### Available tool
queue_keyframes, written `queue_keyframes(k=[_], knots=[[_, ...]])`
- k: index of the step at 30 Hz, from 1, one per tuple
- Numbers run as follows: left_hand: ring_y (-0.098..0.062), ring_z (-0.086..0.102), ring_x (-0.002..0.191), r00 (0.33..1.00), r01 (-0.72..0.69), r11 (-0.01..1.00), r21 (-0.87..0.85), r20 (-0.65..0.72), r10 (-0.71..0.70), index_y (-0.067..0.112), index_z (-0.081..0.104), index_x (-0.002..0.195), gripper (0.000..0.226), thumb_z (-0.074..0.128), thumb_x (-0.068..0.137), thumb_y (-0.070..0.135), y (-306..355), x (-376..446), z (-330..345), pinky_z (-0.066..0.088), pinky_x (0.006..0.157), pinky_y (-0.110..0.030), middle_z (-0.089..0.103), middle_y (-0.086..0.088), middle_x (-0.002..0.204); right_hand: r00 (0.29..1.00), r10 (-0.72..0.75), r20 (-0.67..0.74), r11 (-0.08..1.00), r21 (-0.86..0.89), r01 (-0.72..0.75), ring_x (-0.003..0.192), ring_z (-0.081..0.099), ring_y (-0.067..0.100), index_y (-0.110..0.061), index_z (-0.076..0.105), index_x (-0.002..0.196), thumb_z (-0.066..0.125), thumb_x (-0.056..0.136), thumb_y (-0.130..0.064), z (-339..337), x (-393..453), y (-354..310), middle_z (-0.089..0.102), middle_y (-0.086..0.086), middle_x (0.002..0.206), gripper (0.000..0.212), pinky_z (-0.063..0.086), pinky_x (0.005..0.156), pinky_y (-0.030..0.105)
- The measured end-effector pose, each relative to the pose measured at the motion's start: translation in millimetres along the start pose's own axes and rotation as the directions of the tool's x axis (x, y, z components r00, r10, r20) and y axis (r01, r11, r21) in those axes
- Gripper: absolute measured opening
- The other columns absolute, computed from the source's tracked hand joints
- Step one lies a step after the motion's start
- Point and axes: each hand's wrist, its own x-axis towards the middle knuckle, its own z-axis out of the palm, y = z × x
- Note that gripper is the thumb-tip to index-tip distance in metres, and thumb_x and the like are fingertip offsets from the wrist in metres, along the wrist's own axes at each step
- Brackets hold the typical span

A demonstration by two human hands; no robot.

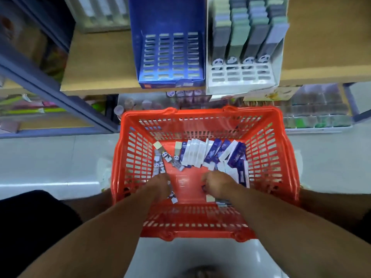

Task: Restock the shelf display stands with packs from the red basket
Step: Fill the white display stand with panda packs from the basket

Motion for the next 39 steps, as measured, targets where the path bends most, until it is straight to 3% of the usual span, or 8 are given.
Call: queue_keyframes(k=[5, 10, 14, 18, 24, 30, 33, 39], knots=[[-0.026, 0.052, 0.129, 0.995, 0.053, 0.998, 0.044, -0.081, -0.050, 0.023, 0.041, 0.146, 0.052, 0.057, 0.097, 0.030, 0.7, 22.2, 17.8, 0.047, 0.102, -0.039, 0.048, -0.007, 0.145, 0.998, -0.053, -0.014, 0.988, -0.147, 0.050, 0.113, 0.060, 0.031, -0.010, 0.064, 0.121, 0.046, 0.096, -0.026, 18.0, 22.0, 1.1, 0.064, 0.012, 0.120, 0.035, 0.043, 0.071, 0.023], [-0.028, 0.047, 0.133, 0.987, 0.086, 0.986, 0.145, -0.149, -0.065, 0.022, 0.031, 0.148, 0.063, 0.060, 0.093, 0.029, 0.9, 40.1, 29.4, 0.046, 0.103, -0.042, 0.041, -0.007, 0.148, 0.989, -0.021, -0.148, 0.999, -0.048, 0.014, 0.073, 0.059, 0.009, -0.022, 0.067, 0.108, 0.045, 0.097, -0.032, 2.8, 12.4, 9.1, 0.066, 0.004, 0.103, 0.027, 0.050, 0.060, 0.023], [-0.026, 0.053, 0.127, 0.998, 0.053, 0.981, 0.189, -0.045, -0.045, 0.021, 0.047, 0.133, 0.053, 0.072, 0.087, 0.034, 1.9, 43.9, 21.9, 0.049, 0.100, -0.039, 0.052, -0.007, 0.136, 0.985, -0.098, -0.144, 0.992, -0.092, 0.085, 0.104, 0.062, 0.028, -0.022, 0.060, 0.130, 0.042, 0.100, -0.027, -1.4, 14.5, 9.6, 0.060, 0.014, 0.120, 0.035, 0.053, 0.090, 0.038], [-0.025, 0.053, 0.125, 0.999, 0.053, 0.994, 0.095, -0.017, -0.051, 0.021, 0.050, 0.130, 0.056, 0.075, 0.084, 0.039, 1.6, 40.4, 27.0, 0.048, 0.102, -0.040, 0.053, -0.005, 0.134, 0.992, -0.114, -0.044, 0.957, -0.273, 0.098, 0.089, 0.061, 0.020, -0.018, 0.062, 0.116, 0.048, 0.096, -0.017, 9.9, 17.1, 13.5, 0.062, 0.007, 0.110, 0.025, 0.050, 0.067, 0.030], [-0.025, 0.048, 0.129, 0.999, -0.020, 0.958, 0.285, -0.042, 0.034, 0.020, 0.046, 0.139, 0.061, 0.070, 0.087, 0.039, 2.8, 40.4, 49.5, 0.047, 0.104, -0.042, 0.046, -0.004, 0.142, 0.991, -0.126, -0.044, 0.960, -0.259, 0.110, 0.103, 0.059, 0.032, -0.010, 0.058, 0.123, 0.055, 0.084, 0.007, 10.6, 15.8, 7.2, 0.050, 0.011, 0.135, 0.042, 0.048, 0.078, 0.037], [-0.025, 0.051, 0.125, 0.994, -0.049, 0.908, 0.417, -0.073, 0.087, 0.018, 0.052, 0.136, 0.041, 0.056, 0.095, 0.026, -2.2, 41.5, 56.7, 0.045, 0.104, -0.039, 0.052, -0.006, 0.137, 0.983, -0.166, 0.085, 0.958, -0.221, 0.181, 0.081, 0.060, 0.014, -0.025, 0.069, 0.085, 0.066, 0.091, -0.024, 2.4, 15.0, 19.6, 0.063, -0.008, 0.087, 0.007, 0.051, 0.073, 0.030], [-0.026, 0.049, 0.129, 0.987, -0.128, 0.902, 0.412, -0.040, 0.158, 0.024, 0.045, 0.138, 0.044, 0.055, 0.095, 0.029, -1.6, 41.1, 58.8, 0.043, 0.106, -0.043, 0.052, -0.004, 0.140, 0.978, -0.180, 0.101, 0.944, -0.261, 0.201, 0.080, 0.059, 0.012, -0.028, 0.069, 0.089, 0.069, 0.091, -0.034, 3.3, 10.0, 19.9, 0.063, -0.009, 0.088, 0.007, 0.051, 0.072, 0.031], [-0.029, 0.048, 0.130, 0.993, -0.114, 0.838, 0.534, 0.032, 0.114, 0.019, 0.047, 0.141, 0.045, 0.052, 0.097, 0.026, 2.9, 39.7, 60.2, 0.043, 0.106, -0.045, 0.050, -0.007, 0.141, 0.980, -0.159, 0.120, 0.914, -0.359, 0.192, 0.097, 0.061, 0.023, -0.018, 0.066, 0.109, 0.061, 0.090, -0.011, 18.2, 9.9, 14.4, 0.064, 0.003, 0.106, 0.021, 0.051, 0.087, 0.035]])
